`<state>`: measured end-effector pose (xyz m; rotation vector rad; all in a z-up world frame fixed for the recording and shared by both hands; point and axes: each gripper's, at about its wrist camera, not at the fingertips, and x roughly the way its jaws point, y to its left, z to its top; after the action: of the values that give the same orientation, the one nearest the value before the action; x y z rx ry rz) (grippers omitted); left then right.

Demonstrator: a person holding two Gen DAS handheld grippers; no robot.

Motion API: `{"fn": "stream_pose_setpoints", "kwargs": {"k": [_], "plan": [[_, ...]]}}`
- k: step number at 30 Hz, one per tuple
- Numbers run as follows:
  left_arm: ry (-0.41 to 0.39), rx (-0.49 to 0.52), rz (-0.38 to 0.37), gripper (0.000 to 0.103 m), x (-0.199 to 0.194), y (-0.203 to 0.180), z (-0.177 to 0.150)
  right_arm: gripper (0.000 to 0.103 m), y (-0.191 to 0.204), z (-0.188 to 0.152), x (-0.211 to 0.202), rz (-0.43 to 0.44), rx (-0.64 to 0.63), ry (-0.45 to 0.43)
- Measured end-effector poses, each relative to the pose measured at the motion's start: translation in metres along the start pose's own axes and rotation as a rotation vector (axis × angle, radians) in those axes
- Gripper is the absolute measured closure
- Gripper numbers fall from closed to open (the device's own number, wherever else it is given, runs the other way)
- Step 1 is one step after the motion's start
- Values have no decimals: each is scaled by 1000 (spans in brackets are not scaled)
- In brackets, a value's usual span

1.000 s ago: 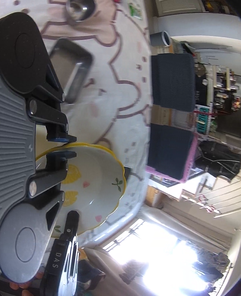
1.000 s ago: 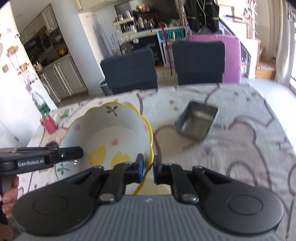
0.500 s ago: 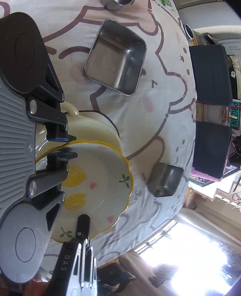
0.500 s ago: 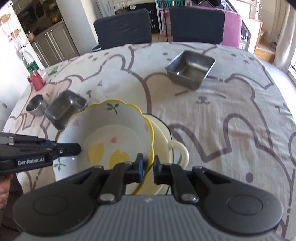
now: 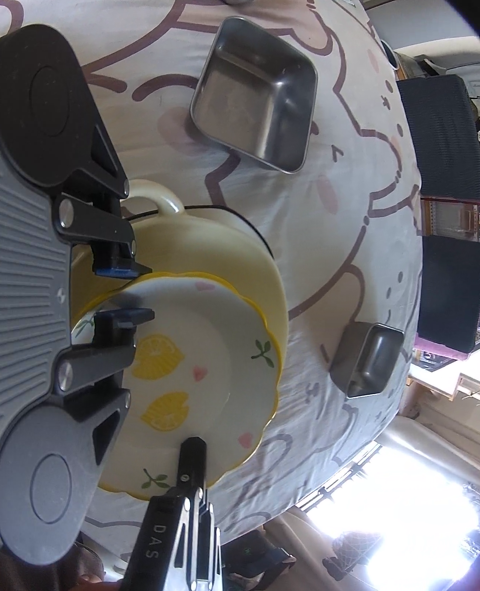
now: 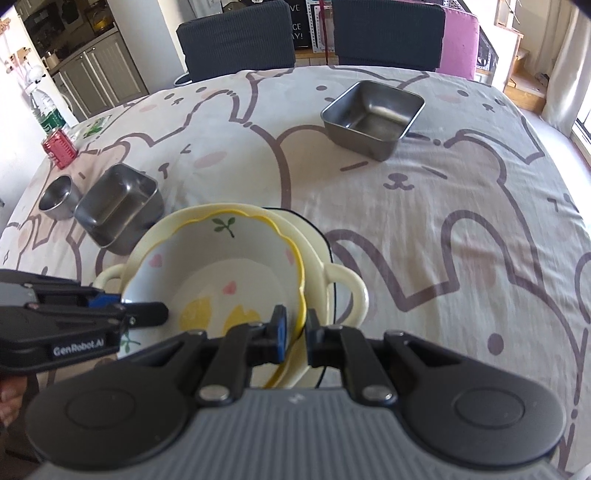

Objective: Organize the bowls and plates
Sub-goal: 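Carry the lemon bowl over the cream bowl and lower it inside with both grippers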

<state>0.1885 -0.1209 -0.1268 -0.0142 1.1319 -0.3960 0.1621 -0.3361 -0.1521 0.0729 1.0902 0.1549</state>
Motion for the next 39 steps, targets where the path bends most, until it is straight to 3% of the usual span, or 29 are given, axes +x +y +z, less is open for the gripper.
{"fn": "stream_pose_setpoints", "kwargs": {"k": [22,39], "plan": [[29,38,28,82,12,-5,2,95,0,7,-1,-33,-12,-28],[29,17,-29,83,2,3,4,97,-7,10,2,-30,26,-36]]}}
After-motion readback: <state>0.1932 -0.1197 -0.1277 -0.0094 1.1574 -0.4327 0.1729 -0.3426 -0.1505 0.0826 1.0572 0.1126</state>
